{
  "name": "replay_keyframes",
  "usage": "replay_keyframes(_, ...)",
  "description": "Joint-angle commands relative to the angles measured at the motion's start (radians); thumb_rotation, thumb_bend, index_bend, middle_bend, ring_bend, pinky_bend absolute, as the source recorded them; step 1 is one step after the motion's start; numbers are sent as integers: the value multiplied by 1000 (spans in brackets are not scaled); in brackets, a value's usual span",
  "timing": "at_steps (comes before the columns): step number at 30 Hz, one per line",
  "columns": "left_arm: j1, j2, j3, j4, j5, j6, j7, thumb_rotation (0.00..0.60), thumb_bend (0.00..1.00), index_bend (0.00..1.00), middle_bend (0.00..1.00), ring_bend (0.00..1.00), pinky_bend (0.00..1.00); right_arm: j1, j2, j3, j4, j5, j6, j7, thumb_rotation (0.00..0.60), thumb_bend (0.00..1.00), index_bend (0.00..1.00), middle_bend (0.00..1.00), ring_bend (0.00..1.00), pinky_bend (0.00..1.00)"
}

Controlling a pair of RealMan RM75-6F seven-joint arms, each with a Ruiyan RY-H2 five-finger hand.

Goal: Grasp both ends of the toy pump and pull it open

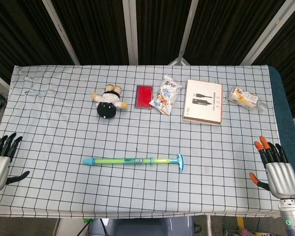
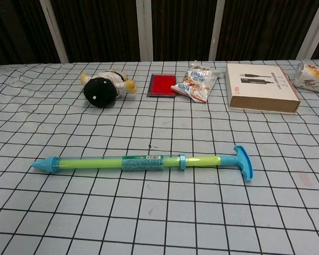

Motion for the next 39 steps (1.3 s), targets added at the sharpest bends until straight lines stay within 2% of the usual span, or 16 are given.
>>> replay_keyframes(1,0,2,2,-2,1,-1,2,600,8,0,0,0,0,0,1,-1,1,-2,0,1,600,305,0,0,0,0)
replay_keyframes(20,1,8,1,-13,-16,-9,-1,600,8,0,0,0,0,7,-5,-5,-5,-26,0,14,600,305,0,0,0,0)
replay_keyframes(28,3,11,6,-22,-7,-4,12,600,8,0,0,0,0,39,-6,10,-41,-8,-49,16,600,304,0,0,0,0)
replay_keyframes(30,3,10,8,-23,0,-1,12,600,8,0,0,0,0,61,-14,22,-51,-12,-65,8,600,304,31,0,0,0)
replay_keyframes(33,3,9,10,-23,2,-2,10,600,13,0,0,0,0,92,-35,36,-69,-1,-103,-23,600,304,145,8,0,0)
replay_keyframes(39,1,12,7,-27,-9,-12,1,600,15,0,0,0,0,163,-105,55,-118,44,-210,-113,600,305,299,80,0,0)
